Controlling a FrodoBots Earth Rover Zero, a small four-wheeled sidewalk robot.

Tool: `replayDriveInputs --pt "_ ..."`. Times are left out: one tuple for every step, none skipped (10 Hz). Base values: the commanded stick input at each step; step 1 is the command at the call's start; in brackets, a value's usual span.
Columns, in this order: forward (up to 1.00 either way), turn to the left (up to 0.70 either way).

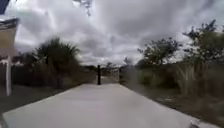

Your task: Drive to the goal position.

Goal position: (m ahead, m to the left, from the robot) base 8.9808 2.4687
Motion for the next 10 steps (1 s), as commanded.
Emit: replayDriveInputs --pt "0.69 0.01" --pt "0.69 0.01" --pt "0.69 0.01" --pt "0.69 0.01" --pt "0.69 0.01" --pt "0.69 0.01" --pt "0.69 0.01" --pt "0.69 -0.13" --pt "0.69 -0.14" --pt "0.69 -0.02"
